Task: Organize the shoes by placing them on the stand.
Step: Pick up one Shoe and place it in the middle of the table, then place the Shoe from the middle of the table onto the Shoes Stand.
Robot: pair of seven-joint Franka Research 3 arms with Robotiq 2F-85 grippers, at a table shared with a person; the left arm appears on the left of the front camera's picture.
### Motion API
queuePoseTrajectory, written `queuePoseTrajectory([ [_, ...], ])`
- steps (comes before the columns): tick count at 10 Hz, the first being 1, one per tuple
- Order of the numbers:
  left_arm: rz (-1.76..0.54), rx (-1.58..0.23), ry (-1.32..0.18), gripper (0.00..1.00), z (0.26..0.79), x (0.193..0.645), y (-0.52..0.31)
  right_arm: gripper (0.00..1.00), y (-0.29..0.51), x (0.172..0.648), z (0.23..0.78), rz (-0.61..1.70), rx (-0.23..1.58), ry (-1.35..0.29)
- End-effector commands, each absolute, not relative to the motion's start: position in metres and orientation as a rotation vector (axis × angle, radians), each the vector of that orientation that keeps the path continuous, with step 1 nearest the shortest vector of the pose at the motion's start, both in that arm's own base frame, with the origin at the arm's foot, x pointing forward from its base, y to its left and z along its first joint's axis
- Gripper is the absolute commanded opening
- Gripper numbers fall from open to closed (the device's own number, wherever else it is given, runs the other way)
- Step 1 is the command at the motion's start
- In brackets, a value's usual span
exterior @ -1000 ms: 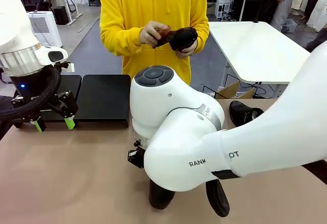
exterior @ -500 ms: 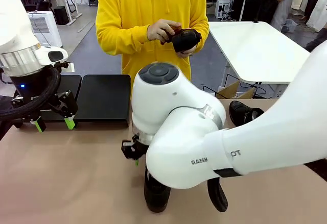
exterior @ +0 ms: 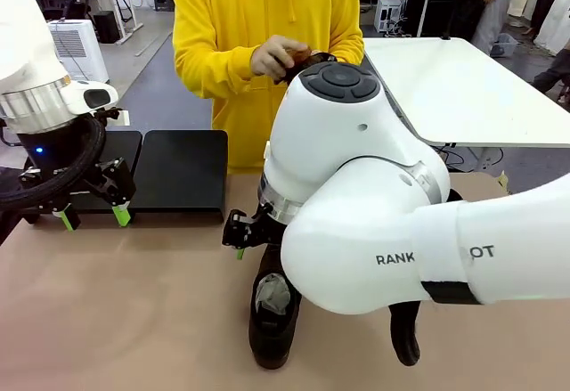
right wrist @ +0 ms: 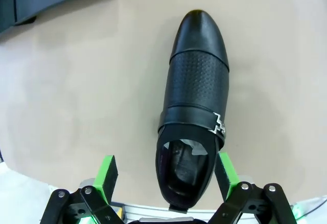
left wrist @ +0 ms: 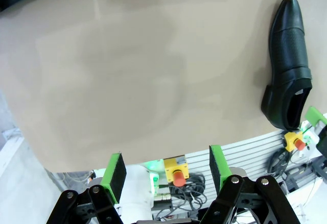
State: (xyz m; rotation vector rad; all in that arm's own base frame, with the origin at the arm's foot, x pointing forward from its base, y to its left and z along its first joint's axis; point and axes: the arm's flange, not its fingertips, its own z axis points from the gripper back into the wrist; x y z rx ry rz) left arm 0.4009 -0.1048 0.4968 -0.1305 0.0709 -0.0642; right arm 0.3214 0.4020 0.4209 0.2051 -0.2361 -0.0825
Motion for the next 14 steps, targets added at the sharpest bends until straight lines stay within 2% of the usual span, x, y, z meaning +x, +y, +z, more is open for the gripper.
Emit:
queuePoseTrajectory([
  [1, -0.075, -0.12, 0.071, 0.85, 0.498, 0.4, -0.102, 1.0, 0.418, 0.326, 0.413, -0.11, 0.199, -0.232],
  [7, -0.075, -0.12, 0.071, 0.85, 0.498, 0.4, -0.102, 1.0, 0.418, 0.326, 0.413, -0.11, 0.199, -0.232],
  [9, -0.064, -0.131, 0.071, 0.85, 0.497, 0.401, -0.105, 1.0, 0.376, 0.333, 0.417, -0.165, 0.173, -0.237],
  [10, -0.071, -0.113, 0.076, 0.85, 0.48, 0.382, -0.13, 1.0, 0.337, 0.342, 0.423, -0.248, 0.155, -0.253],
  [12, -0.007, -0.201, 0.158, 0.85, 0.461, 0.336, -0.175, 1.0, 0.282, 0.358, 0.426, -0.436, 0.082, -0.276],
  [14, 0.085, -0.289, 0.198, 0.85, 0.45, 0.311, -0.21, 1.0, 0.249, 0.372, 0.423, -0.596, 0.051, -0.255],
])
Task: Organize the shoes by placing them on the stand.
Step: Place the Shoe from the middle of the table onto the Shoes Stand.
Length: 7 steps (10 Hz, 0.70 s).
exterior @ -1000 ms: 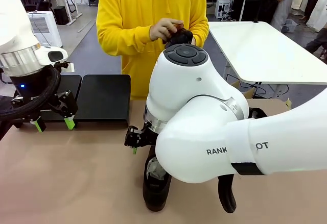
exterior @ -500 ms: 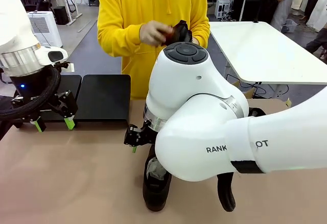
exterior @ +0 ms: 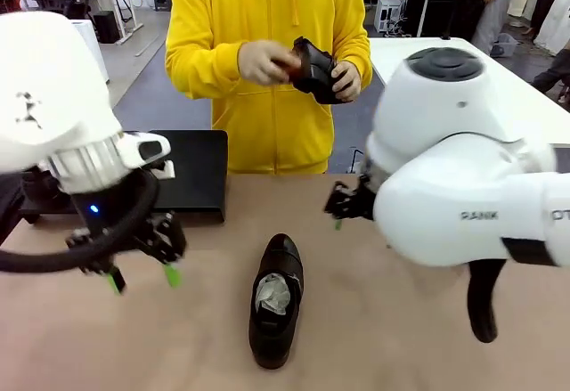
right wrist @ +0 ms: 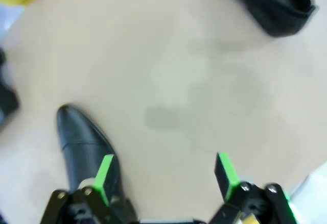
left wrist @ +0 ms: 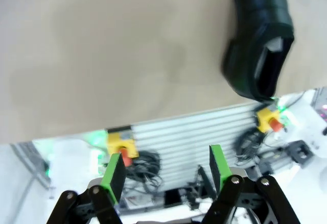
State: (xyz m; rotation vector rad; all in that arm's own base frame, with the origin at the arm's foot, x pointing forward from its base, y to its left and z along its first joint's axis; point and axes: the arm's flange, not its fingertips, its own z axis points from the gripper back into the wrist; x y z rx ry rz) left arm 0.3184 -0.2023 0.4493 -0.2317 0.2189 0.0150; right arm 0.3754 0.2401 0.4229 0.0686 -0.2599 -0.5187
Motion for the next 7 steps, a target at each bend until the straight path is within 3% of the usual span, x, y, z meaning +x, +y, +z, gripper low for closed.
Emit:
queuePoseTrajectory([
  [1, 0.087, -0.305, 0.14, 0.85, 0.446, 0.303, -0.222, 1.0, 0.25, 0.374, 0.421, -0.626, 0.072, -0.253],
  [2, 0.03, -0.328, 0.059, 0.85, 0.437, 0.298, -0.234, 1.0, 0.24, 0.375, 0.423, -0.519, 0.069, -0.26],
  [7, -0.277, -0.282, -0.224, 0.85, 0.393, 0.292, -0.279, 1.0, 0.24, 0.375, 0.423, -0.519, 0.069, -0.26],
])
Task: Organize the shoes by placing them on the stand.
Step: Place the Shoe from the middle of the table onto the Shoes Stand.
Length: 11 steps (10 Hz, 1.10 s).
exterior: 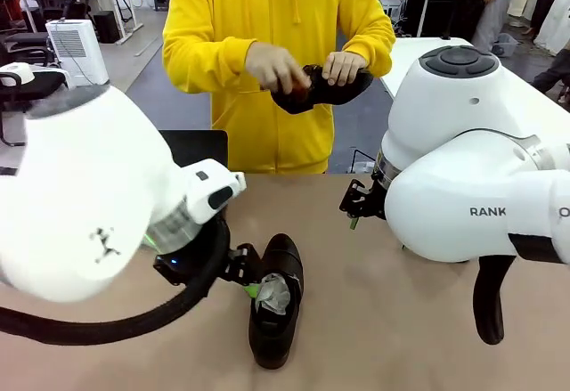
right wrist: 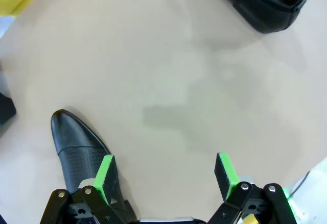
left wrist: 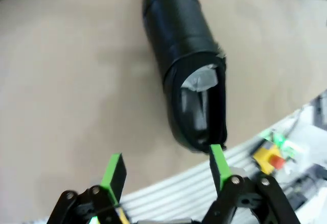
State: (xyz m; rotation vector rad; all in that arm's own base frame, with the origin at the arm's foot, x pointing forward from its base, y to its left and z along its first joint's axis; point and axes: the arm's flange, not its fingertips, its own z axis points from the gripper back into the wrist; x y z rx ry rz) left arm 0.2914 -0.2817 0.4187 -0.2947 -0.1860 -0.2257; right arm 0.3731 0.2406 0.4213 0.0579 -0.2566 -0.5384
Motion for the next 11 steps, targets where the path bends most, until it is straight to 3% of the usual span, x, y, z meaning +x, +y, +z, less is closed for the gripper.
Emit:
queuePoseTrajectory([
  [1, -0.295, -0.27, -0.214, 0.85, 0.383, 0.294, -0.288, 1.0, 0.24, 0.375, 0.423, -0.519, 0.069, -0.26],
  [8, -0.247, -0.143, -0.195, 0.85, 0.332, 0.304, -0.317, 1.0, 0.24, 0.375, 0.423, -0.519, 0.069, -0.26],
  [11, -0.254, -0.12, -0.172, 0.33, 0.331, 0.305, -0.315, 1.0, 0.24, 0.375, 0.423, -0.519, 0.069, -0.26],
])
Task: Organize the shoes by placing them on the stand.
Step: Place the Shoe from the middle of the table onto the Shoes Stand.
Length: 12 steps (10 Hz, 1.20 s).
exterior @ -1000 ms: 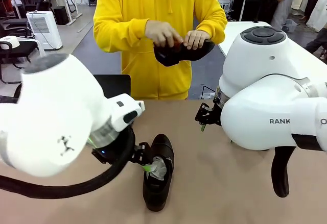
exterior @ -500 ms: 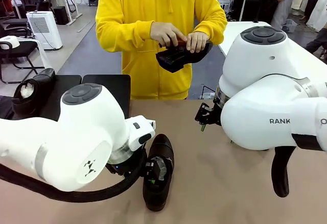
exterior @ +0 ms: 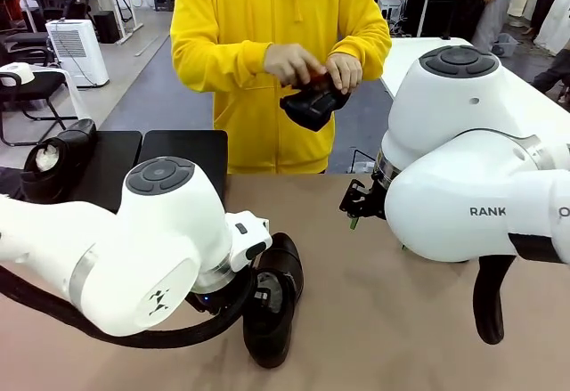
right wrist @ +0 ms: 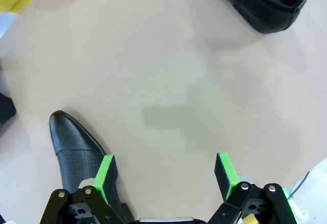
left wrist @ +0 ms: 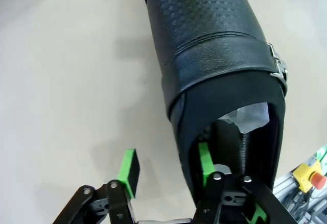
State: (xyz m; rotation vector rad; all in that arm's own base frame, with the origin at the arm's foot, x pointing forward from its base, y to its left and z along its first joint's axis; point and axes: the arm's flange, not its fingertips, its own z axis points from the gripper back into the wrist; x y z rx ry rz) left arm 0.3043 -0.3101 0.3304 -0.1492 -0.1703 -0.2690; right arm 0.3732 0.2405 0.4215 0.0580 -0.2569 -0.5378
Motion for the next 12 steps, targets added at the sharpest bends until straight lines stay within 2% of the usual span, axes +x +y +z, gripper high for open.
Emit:
queuePoseTrajectory([
  [1, -0.253, -0.118, -0.171, 0.14, 0.331, 0.305, -0.315, 1.0, 0.24, 0.375, 0.423, -0.519, 0.069, -0.26],
  [2, -0.258, -0.12, -0.169, 0.0, 0.332, 0.304, -0.316, 1.0, 0.24, 0.375, 0.423, -0.519, 0.069, -0.26],
  [7, -0.298, -0.095, -0.097, 0.0, 0.356, 0.298, -0.332, 1.0, 0.24, 0.375, 0.423, -0.519, 0.069, -0.26],
  [8, -0.338, -0.06, -0.007, 0.0, 0.366, 0.297, -0.328, 1.0, 0.24, 0.375, 0.423, -0.519, 0.069, -0.26],
  [9, -0.33, -0.127, 0.008, 0.0, 0.389, 0.301, -0.314, 1.0, 0.24, 0.375, 0.423, -0.519, 0.069, -0.26],
  [10, -0.275, -0.17, -0.021, 0.0, 0.415, 0.313, -0.291, 1.0, 0.24, 0.375, 0.423, -0.519, 0.069, -0.26],
  [12, -0.106, -0.206, -0.235, 0.0, 0.451, 0.372, -0.221, 1.0, 0.24, 0.375, 0.423, -0.519, 0.069, -0.26],
])
